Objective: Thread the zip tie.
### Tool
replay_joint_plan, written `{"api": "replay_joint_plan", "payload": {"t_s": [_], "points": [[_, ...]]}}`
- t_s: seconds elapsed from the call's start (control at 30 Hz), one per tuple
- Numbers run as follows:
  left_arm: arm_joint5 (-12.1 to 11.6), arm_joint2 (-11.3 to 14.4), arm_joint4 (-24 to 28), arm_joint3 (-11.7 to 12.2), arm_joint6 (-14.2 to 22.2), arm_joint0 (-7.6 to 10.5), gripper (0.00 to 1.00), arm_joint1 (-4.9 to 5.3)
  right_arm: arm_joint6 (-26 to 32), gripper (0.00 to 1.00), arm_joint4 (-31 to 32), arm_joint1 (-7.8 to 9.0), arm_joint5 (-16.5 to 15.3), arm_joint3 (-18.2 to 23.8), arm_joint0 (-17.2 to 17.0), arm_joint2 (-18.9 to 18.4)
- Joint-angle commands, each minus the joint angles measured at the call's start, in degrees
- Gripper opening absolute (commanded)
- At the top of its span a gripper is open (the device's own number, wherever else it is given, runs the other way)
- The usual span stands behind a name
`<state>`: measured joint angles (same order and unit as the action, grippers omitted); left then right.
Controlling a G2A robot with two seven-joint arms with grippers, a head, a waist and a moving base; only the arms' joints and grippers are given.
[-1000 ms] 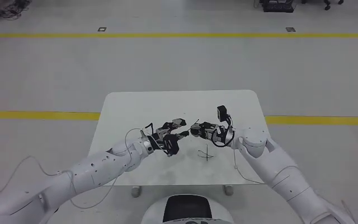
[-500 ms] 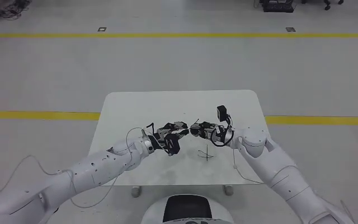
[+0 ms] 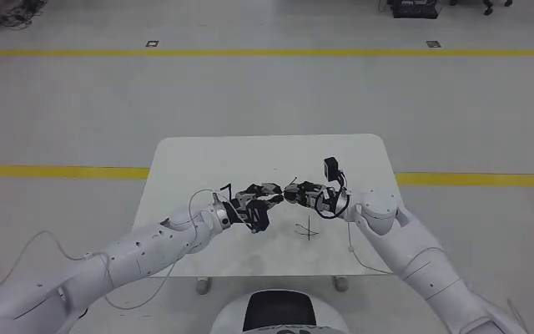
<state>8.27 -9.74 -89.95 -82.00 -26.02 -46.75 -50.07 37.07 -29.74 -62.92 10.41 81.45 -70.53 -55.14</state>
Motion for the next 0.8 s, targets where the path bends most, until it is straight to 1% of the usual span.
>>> {"api": "replay_joint_plan", "payload": {"t_s": [0.0, 0.1, 0.27, 0.47, 0.67, 0.77], "points": [[-0.2, 0.0, 0.0, 0.0, 0.0, 0.03, 0.2, -0.02, 0.1, 0.0, 0.0, -0.04, -0.3, 0.0, -0.1, -0.1], [-0.5, 0.0, 0.0, 0.0, 0.1, 0.08, 0.19, -0.05, 0.2, 0.0, 0.1, -0.11, -0.5, 0.0, -0.3, -0.3], [-0.6, 0.0, 0.0, 0.0, 0.1, 0.12, 0.13, -0.09, 0.5, 0.0, 0.4, -0.24, -0.6, 0.2, -0.4, -0.6], [-0.9, 0.0, 0.0, 0.0, 0.3, 0.14, 0.12, -0.12, 0.5, 0.0, 0.6, -0.41, -1.0, 0.2, -0.6, -0.8], [-1.4, 0.0, 0.0, -0.1, 0.4, 0.19, 0.08, -0.2, 0.4, 0.0, 0.7, -0.56, -1.1, 0.3, -0.9, -1.1], [-1.6, 0.0, 0.0, -0.2, 0.4, 0.2, 0.08, -0.24, 0.5, 0.0, 0.8, -0.64, -1.2, 0.3, -0.9, -1.3]]}}
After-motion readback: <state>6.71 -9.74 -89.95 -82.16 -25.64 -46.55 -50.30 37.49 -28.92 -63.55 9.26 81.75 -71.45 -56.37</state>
